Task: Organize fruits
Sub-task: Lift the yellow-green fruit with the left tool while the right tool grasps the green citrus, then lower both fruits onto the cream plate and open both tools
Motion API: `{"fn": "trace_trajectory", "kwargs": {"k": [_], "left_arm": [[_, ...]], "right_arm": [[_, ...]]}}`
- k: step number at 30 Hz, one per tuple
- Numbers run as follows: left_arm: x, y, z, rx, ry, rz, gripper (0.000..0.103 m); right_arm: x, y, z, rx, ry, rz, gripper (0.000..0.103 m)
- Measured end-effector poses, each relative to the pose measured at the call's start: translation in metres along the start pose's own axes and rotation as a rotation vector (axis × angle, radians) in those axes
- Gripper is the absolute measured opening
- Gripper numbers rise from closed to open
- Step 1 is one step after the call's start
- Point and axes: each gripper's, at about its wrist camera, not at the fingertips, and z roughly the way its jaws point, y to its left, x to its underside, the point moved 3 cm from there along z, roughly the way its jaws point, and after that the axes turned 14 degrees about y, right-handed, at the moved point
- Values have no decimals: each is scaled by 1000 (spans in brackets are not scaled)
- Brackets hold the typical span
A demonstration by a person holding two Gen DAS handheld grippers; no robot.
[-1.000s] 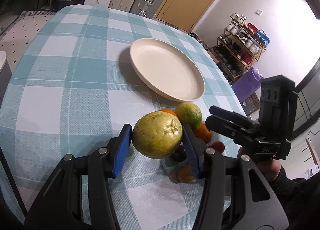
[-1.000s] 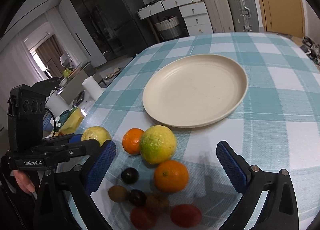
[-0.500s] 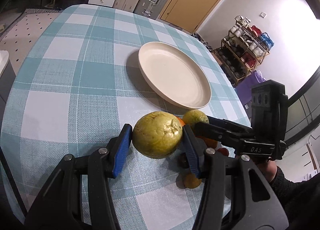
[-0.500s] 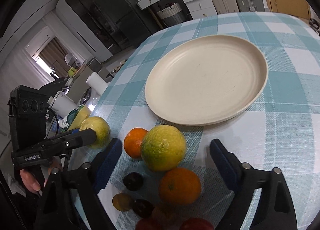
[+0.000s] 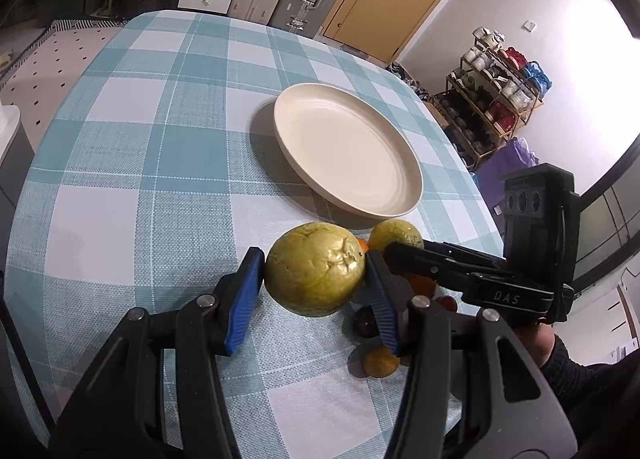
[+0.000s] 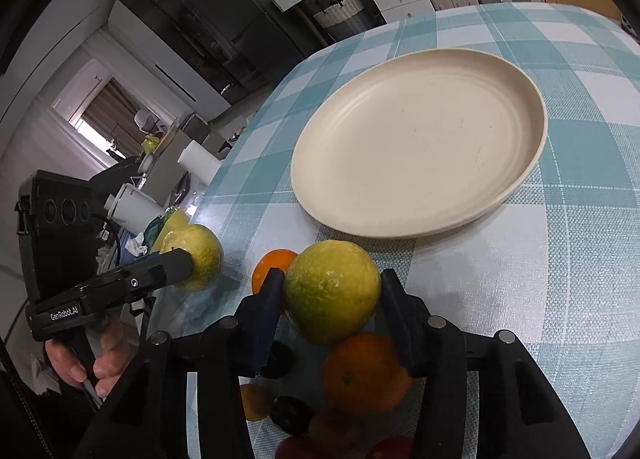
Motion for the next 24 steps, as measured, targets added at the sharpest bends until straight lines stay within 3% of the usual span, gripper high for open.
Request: {"fn": "trace_trajectory", "kwargs": {"k": [13, 24], "left_arm": [[-18, -18, -1, -5, -17, 17, 48], [-68, -36, 5, -6, -41, 26, 48]], "right_arm": [[1, -13, -27, -25, -96, 23, 50], [-22, -21, -72, -37, -181, -10, 50]]}}
